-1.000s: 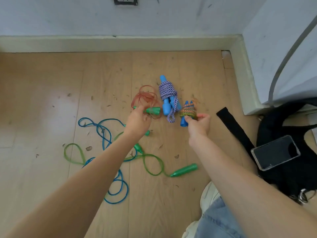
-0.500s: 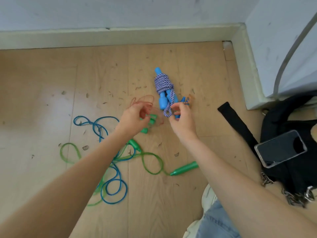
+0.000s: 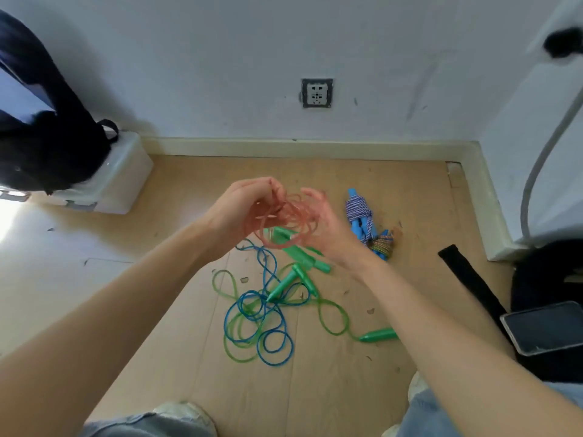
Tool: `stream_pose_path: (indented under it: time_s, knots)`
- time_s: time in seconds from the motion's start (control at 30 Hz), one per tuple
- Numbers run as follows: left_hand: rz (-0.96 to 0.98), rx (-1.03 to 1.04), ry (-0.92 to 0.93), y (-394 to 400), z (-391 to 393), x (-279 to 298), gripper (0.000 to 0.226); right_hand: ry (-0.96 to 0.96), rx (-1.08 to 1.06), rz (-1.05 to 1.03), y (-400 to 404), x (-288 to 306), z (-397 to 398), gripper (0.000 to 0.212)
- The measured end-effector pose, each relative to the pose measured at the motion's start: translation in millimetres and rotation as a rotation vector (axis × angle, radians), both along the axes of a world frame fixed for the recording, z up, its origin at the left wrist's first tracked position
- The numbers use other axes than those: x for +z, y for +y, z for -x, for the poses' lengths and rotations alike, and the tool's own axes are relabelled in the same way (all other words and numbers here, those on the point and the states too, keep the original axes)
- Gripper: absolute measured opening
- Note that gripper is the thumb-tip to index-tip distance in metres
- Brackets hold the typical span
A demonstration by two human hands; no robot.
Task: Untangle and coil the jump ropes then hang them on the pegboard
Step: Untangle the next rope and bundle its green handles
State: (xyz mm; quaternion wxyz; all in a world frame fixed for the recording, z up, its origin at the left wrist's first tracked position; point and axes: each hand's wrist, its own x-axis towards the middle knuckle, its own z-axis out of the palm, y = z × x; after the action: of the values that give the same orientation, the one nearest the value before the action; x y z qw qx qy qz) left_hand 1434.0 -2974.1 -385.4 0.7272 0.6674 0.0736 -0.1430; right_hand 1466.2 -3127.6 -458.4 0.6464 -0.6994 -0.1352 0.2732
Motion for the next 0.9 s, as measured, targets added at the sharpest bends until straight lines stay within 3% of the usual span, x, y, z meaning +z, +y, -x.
stream_pose_path:
  time_s: [0.13, 0.23, 0.27, 0.33, 0.4, 0.5, 0.57, 0.67, 0.73, 0.8, 0.83, 0.9]
  knots:
    - [0.009, 0.08, -0.089, 15, 27, 40, 0.026, 0.008, 0.101, -0.013, 7, 64, 18, 0.033]
    - [0.18, 0.247, -0.069, 25, 47, 58, 0.023, 0.087, -0.035, 0.057, 3, 97, 32, 0.01]
    - [0.208, 0.274, -0.031, 27, 55, 62, 0.031, 0.109, -0.084, 0.058, 0, 107, 36, 0.005]
    - [0.109, 0.204, 0.047, 24, 72, 66, 0.052, 0.119, -0.13, 0.043, -6, 125, 45, 0.005]
    - [-0.01, 0.058, 0.058, 14, 86, 66, 0.058, 0.06, -0.125, 0.08, -9, 140, 54, 0.012]
    - [-0.022, 0.105, 0.01, 6, 94, 69, 0.033, 0.024, -0.052, 0.183, -11, 156, 59, 0.03]
    - [-0.002, 0.224, 0.008, 10, 92, 70, 0.02, 0.094, 0.04, 0.277, -16, 162, 61, 0.029]
    - [0.03, 0.328, 0.031, 14, 87, 68, 0.025, 0.246, 0.089, 0.261, -18, 160, 63, 0.026]
    - [-0.005, 0.343, 0.028, 13, 87, 64, 0.021, 0.052, 0.043, 0.432, -16, 150, 59, 0.025]
    - [-0.029, 0.379, 0.029, 13, 85, 62, 0.017, -0.395, -0.087, 0.715, -18, 145, 51, 0.024]
    - [-0.036, 0.401, 0.023, 14, 85, 61, 0.017, -0.561, -0.147, 0.727, -18, 145, 49, 0.022]
    - [-0.042, 0.422, -0.004, 13, 84, 60, 0.016, -0.669, -0.117, 0.556, -15, 150, 54, 0.016]
